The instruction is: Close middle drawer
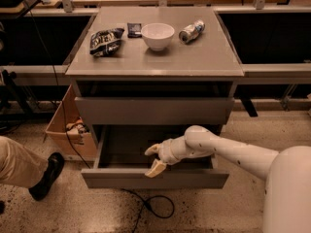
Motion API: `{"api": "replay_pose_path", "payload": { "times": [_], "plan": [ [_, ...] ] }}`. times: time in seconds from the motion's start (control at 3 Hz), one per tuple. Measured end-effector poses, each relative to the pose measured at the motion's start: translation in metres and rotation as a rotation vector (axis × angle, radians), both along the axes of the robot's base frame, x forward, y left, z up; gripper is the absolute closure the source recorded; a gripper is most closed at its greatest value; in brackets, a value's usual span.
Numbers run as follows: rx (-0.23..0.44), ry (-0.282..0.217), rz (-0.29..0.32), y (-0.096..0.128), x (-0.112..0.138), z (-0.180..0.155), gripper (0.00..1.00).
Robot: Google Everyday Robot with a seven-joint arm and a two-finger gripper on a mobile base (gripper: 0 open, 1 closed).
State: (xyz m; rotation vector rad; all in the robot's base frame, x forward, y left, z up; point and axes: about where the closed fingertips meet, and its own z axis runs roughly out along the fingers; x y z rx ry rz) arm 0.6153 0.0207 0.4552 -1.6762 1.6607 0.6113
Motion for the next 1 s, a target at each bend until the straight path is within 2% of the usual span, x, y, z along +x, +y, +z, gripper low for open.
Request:
{"api": "replay_pose_path", "payload": {
  "times": [0.33,0.67,1.0],
  "plan": [
    [0.000,0.000,0.000,-0.001,-0.003,0.002,0.78],
    [-0.026,-0.032,-0.014,-0.017,0.006,0.022,0.99],
    [-0.042,-0.061,-0.040,-0.042,0.013,0.055,1.00]
  ]
}}
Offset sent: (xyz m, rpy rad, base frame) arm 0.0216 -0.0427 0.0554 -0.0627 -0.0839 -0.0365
